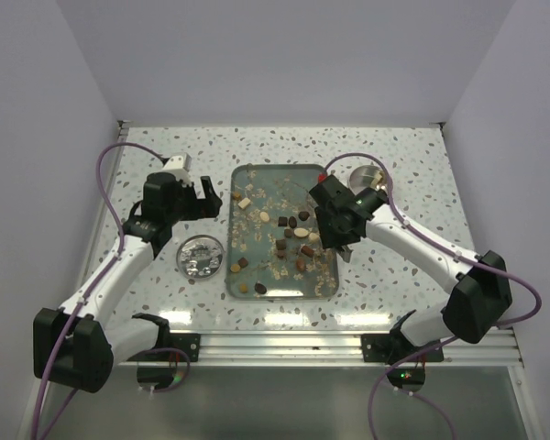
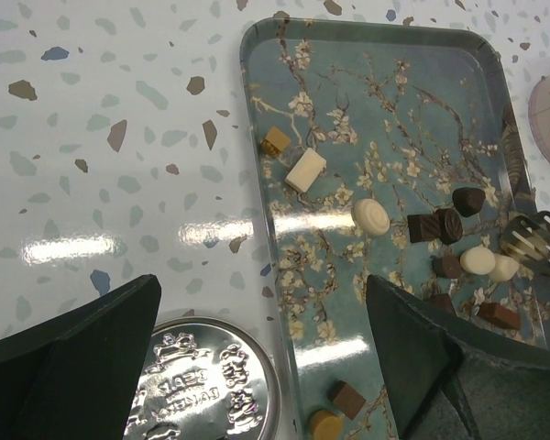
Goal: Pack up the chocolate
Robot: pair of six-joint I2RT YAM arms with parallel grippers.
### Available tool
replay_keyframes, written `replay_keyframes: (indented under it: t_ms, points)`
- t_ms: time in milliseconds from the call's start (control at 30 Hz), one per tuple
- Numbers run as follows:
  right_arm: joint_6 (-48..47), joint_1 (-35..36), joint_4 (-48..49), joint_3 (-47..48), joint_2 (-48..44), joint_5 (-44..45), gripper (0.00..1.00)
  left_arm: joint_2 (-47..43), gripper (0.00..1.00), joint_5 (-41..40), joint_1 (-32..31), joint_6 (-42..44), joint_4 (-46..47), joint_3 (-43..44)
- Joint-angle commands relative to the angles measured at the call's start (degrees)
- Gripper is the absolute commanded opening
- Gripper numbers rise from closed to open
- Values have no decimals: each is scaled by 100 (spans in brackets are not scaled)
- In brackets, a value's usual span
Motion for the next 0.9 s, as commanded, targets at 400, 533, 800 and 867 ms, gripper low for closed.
replay_keyframes:
  t_ms: [400, 533, 800, 867]
  points:
    - [171, 117, -63, 374, 86, 213, 29, -338, 100, -153, 21, 69, 57, -151]
    - [101, 108, -142, 759, 165, 327, 28, -382, 100, -153, 29, 52, 48, -160]
    - [-250, 64, -142, 1673, 499, 653, 29, -496, 100, -267, 29, 52, -40, -168]
    - [-391, 3, -116, 1789, 657, 688, 29, -523, 100, -284, 29, 26, -57, -168]
